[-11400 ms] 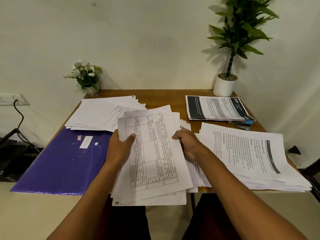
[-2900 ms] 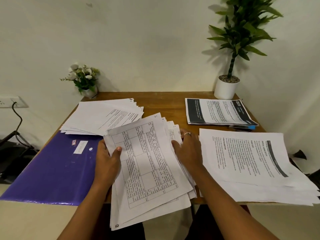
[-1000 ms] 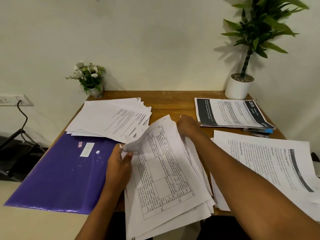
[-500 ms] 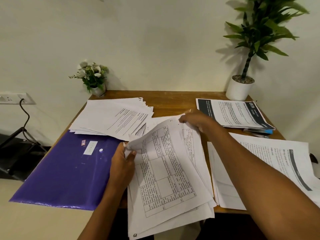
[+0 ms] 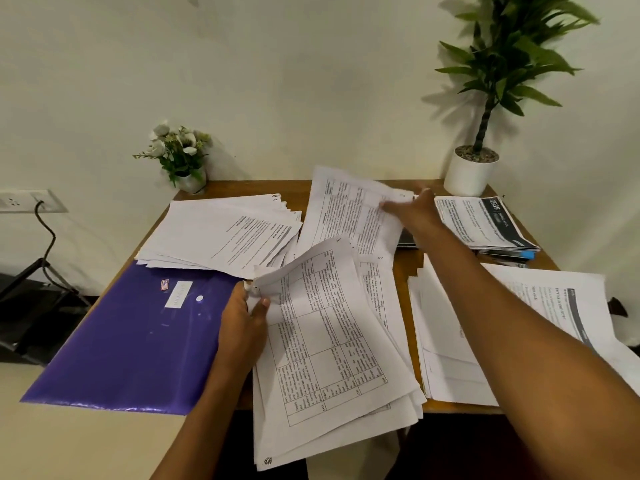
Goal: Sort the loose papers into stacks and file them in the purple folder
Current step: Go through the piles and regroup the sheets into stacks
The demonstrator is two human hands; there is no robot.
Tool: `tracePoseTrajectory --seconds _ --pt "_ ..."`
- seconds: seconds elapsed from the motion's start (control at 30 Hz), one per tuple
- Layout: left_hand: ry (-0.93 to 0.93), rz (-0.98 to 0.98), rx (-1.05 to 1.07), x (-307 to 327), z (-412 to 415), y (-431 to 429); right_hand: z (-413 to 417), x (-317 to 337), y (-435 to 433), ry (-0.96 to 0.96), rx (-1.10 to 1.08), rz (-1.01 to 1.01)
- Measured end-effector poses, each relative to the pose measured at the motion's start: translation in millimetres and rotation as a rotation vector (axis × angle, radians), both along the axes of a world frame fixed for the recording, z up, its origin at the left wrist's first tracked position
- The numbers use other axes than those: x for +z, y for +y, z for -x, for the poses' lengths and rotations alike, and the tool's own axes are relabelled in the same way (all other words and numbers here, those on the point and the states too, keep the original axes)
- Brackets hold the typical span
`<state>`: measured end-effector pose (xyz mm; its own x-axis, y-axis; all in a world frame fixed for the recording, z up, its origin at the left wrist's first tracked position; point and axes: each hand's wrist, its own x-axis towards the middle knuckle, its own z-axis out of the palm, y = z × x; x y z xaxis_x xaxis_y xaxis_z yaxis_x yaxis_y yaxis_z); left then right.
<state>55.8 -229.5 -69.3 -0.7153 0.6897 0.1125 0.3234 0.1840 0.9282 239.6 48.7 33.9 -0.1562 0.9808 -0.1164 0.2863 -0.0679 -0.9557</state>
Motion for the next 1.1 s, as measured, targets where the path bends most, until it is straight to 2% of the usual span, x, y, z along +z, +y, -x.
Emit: tracePoseTrajectory --seconds 0.1,0.2,0.33,0.5,0.63,0.8,0.93,1.1 --pt "0.0 0.013 0.007 -2 1 1 -5 -33 -14 -0.135 0.056 0.134" --pt "0.004 0.018 0.009 -4 1 2 -4 -60 -25 -0.22 0.154 0.093" --pt "0.017 0.018 0.011 -5 1 2 4 -70 -28 -0.282 0.172 0.012" --pt "0.02 0.014 0.022 -4 1 2 0 -56 -22 0.031 -0.082 -0.095" --pt "0.003 -0.027 0.007 -3 1 0 -16 -32 -13 0.071 -0.222 -0.259" --pt "-0.085 -0.172 -0.031 -3 8 -7 -37 -7 -13 0.277 -0.366 -0.441" --pt "-0.096 -0.188 -0.04 -1 5 -9 -46 9 -18 0.403 -0.43 -0.432" --pt "-0.037 -0.12 -0.054 -4 2 -5 -45 16 -24 0.422 -0.445 -0.432"
